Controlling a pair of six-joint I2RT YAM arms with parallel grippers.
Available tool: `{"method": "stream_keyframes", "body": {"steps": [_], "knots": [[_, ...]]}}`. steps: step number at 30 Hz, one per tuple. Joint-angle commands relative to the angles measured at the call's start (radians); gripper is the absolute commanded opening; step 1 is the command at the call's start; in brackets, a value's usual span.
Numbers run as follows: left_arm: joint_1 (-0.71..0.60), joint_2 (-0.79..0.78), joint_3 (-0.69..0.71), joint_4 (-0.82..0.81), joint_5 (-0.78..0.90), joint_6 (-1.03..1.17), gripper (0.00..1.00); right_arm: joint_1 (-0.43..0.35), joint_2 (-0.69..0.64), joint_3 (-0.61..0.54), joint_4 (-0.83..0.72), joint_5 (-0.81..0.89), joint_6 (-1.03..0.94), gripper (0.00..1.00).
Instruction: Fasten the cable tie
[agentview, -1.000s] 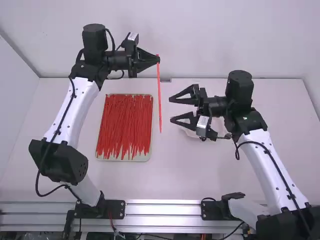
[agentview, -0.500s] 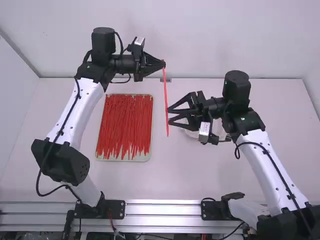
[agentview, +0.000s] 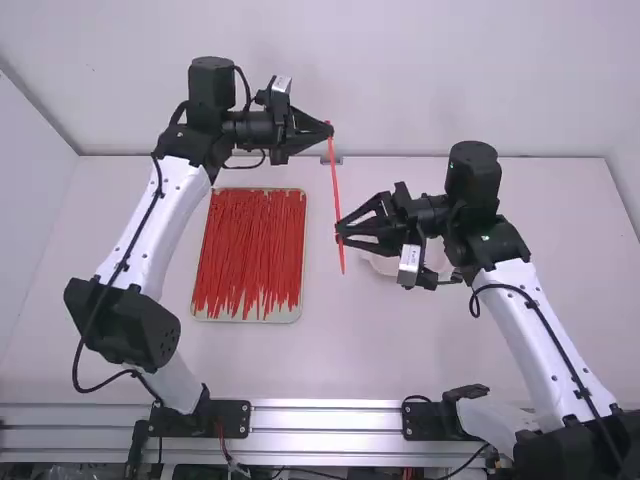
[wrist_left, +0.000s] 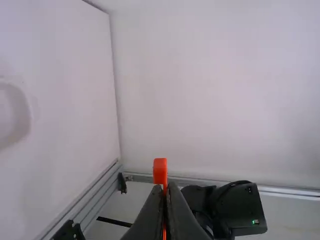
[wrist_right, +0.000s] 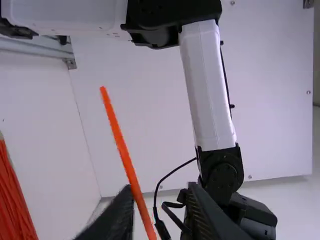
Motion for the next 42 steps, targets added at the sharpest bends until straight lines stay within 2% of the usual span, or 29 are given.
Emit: {"method": "stream_keyframes", "body": {"steps": [1, 2, 3, 7, 9, 18, 23, 26, 27, 29, 31, 32, 36, 42], "knots": [[-0.006, -0.01, 0.033, 0.003, 0.003, 0.016, 0.02, -0.006, -0.019, 0.024, 0.002, -0.014, 0.003, 0.17], [-0.004, -0.009, 0.033, 0.003, 0.003, 0.017, 0.02, -0.008, -0.019, 0.024, 0.003, -0.014, 0.003, 0.16], [0.0, -0.009, 0.033, 0.003, 0.005, 0.02, 0.02, -0.011, -0.019, 0.024, 0.002, -0.014, 0.003, 0.09], [0.007, -0.009, 0.033, 0.003, 0.004, 0.019, 0.02, -0.009, -0.019, 0.024, 0.002, -0.014, 0.003, 0.07], [0.001, -0.009, 0.033, 0.004, 0.004, 0.019, 0.02, -0.005, -0.019, 0.024, 0.002, -0.014, 0.004, 0.0], [0.0, -0.01, 0.033, 0.016, 0.004, 0.081, 0.02, -0.01, -0.019, 0.024, -0.003, -0.014, 0.013, 0.0], [0.0, -0.01, 0.033, 0.015, 0.007, 0.179, 0.02, -0.01, -0.019, 0.024, -0.002, -0.014, 0.096, 0.0], [0.0, -0.009, 0.033, 0.023, 0.007, 0.337, 0.02, -0.01, -0.019, 0.024, -0.002, -0.014, 0.257, 0.0], [0.0, -0.009, 0.033, 0.023, 0.007, 0.337, 0.02, -0.01, -0.019, 0.024, -0.002, -0.014, 0.257, 0.0], [0.0, -0.009, 0.033, 0.017, 0.007, 0.471, 0.02, -0.008, -0.019, 0.023, -0.002, -0.014, 0.442, 0.0], [0.0, -0.009, 0.033, 0.013, 0.008, 0.517, 0.02, -0.003, -0.019, 0.023, -0.002, -0.014, 0.533, 0.0], [0.0, -0.009, 0.033, 0.001, 0.007, 0.567, 0.02, 0.002, -0.019, 0.023, -0.001, -0.013, 0.681, 0.0], [0.0, -0.009, 0.033, -0.008, 0.007, 0.577, 0.02, -0.013, -0.019, 0.023, 0.004, -0.006, 0.967, 0.0], [-0.001, -0.009, 0.033, -0.05, 0.008, 0.704, 0.02, -0.045, -0.019, 0.023, 0.0, 0.009, 1.118, 0.0]]}}
